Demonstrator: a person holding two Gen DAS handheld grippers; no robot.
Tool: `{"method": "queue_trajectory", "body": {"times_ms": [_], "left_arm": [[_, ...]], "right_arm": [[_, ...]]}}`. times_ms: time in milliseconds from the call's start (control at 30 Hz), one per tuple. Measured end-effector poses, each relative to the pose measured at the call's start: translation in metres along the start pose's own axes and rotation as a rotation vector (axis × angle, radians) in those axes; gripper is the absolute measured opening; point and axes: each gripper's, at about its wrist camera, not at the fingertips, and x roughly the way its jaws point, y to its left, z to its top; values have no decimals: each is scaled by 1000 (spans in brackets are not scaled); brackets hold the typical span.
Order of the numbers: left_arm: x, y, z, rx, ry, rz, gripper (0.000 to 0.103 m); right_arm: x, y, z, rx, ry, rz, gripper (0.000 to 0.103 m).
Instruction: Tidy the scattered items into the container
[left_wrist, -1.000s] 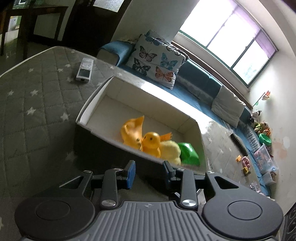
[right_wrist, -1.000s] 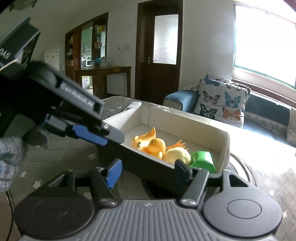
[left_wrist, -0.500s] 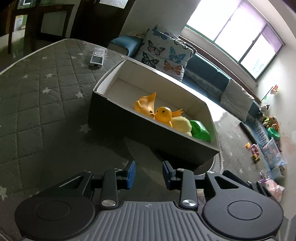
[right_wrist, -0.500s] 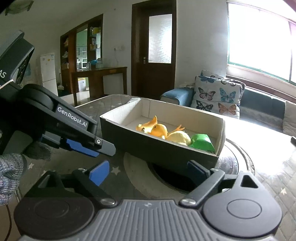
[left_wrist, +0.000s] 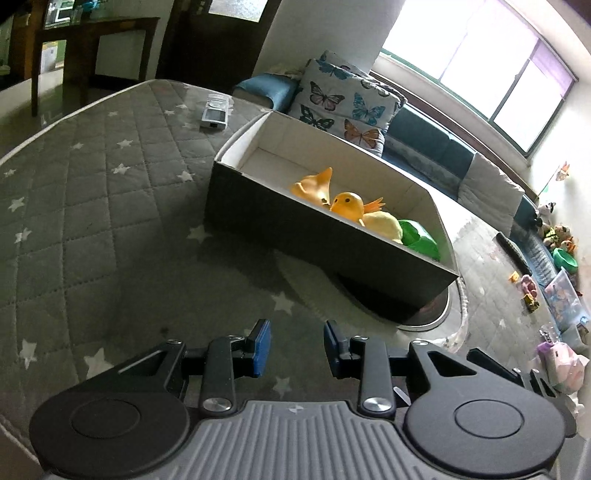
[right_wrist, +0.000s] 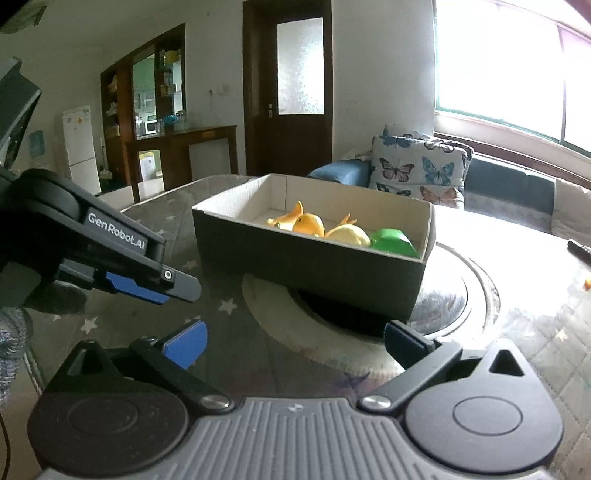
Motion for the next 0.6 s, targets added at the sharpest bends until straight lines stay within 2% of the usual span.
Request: {"method": "queue_trajectory", "body": {"times_ms": [600], "left_arm": [[-20, -11, -25, 104, -132, 102, 34]], "right_arm": [[-14, 9, -17, 14, 9, -20, 103]]}}
